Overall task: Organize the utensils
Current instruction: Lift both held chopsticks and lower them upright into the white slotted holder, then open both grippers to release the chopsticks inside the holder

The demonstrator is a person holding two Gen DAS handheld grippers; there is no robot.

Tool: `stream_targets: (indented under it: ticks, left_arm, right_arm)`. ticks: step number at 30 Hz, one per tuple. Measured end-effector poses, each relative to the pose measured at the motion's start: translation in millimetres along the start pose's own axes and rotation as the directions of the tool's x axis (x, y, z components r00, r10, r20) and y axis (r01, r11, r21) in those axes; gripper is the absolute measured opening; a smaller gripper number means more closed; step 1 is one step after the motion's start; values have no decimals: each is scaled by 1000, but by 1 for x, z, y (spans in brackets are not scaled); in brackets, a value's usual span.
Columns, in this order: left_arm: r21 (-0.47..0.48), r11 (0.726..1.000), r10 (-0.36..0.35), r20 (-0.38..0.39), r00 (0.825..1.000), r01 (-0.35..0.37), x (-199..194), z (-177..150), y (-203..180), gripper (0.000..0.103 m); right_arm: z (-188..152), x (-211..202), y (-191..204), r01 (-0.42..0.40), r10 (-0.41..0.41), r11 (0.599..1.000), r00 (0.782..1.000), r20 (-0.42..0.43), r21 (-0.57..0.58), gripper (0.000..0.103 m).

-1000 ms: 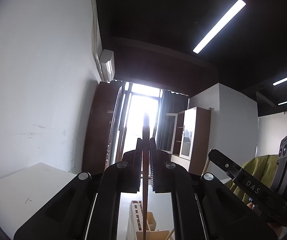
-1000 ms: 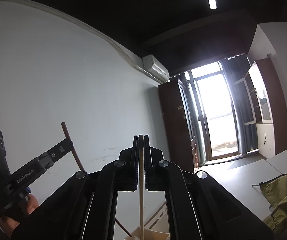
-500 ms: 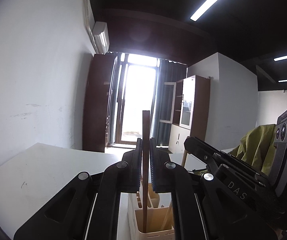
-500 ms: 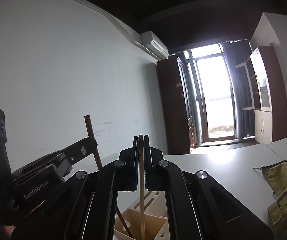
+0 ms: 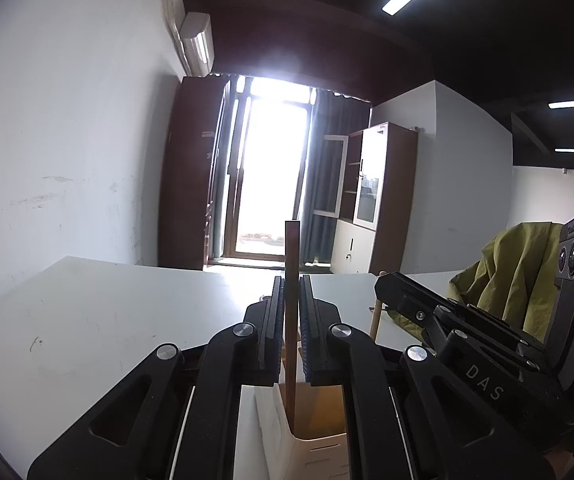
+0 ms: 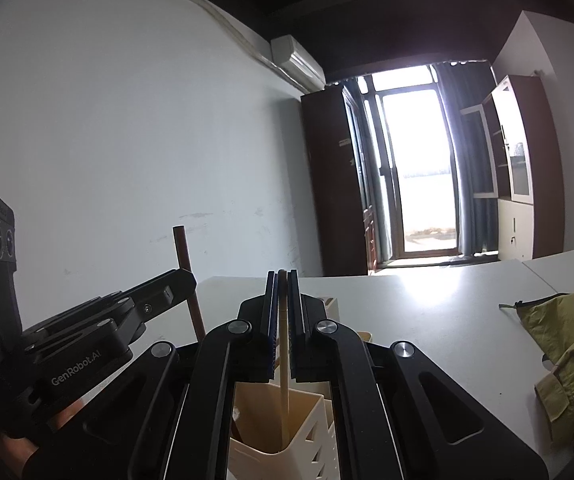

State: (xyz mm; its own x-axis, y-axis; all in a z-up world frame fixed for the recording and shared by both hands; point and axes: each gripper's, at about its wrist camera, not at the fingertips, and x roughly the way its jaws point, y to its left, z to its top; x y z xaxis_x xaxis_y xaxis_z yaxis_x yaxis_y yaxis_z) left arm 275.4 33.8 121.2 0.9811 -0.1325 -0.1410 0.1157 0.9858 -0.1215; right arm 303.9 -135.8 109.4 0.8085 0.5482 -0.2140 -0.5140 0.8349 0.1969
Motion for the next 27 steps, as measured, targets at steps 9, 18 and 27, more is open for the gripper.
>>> stream_targets:
  ticks: [9,18,27]
  left_arm:
    - [-27,999,-19,-40,999,18,3,-3,6,7]
    - [-48,999,-13,-23,1000,12,-15,5,11,17]
    - [-25,999,33,-67,997,-34,-38,1,6,22]
  right_arm:
    - [0,1,2,1,-1,1000,1000,-22,-3,6]
    - [-2,-8,-4,7,-5,999,999,-38,37,19]
    - [-8,-28,-1,64,-61,997,995,-76,40,29]
